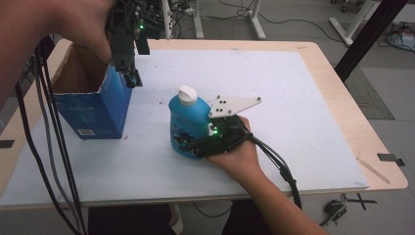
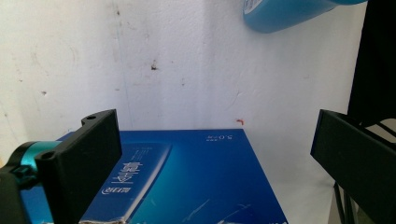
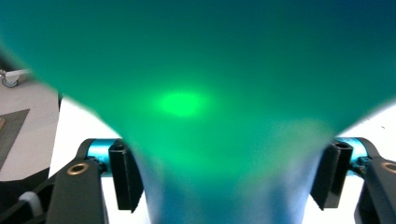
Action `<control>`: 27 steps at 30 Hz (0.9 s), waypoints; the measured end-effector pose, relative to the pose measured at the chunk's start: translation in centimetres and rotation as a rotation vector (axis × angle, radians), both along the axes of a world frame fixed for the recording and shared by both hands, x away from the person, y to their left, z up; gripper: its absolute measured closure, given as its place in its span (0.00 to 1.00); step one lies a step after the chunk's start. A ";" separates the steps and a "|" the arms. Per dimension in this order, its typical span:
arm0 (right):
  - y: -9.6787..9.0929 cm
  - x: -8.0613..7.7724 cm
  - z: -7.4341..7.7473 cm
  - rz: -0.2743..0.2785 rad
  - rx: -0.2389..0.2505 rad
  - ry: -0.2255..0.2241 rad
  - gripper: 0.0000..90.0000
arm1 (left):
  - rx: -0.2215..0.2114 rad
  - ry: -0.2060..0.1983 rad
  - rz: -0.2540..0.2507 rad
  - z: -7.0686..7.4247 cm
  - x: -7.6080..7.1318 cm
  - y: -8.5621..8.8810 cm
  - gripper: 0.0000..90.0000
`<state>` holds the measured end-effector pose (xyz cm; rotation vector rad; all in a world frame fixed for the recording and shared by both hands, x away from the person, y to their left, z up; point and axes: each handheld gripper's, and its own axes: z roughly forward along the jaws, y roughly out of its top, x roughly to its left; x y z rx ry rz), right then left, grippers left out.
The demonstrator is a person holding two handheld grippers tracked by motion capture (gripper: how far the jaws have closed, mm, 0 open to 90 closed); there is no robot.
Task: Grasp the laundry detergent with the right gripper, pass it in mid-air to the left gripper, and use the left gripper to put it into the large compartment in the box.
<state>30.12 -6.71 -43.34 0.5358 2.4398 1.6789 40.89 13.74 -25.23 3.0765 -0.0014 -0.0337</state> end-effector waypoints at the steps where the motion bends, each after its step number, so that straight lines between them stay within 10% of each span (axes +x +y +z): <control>1: 0.0 0.0 0.0 0.001 0.000 -0.009 0.32 | -0.001 -0.001 0.000 0.0 0.0 0.0 0.02; 27: 0.3 -0.3 -0.4 -0.004 0.017 -0.040 0.49 | 0.004 -0.001 0.003 -0.1 -0.1 0.2 0.02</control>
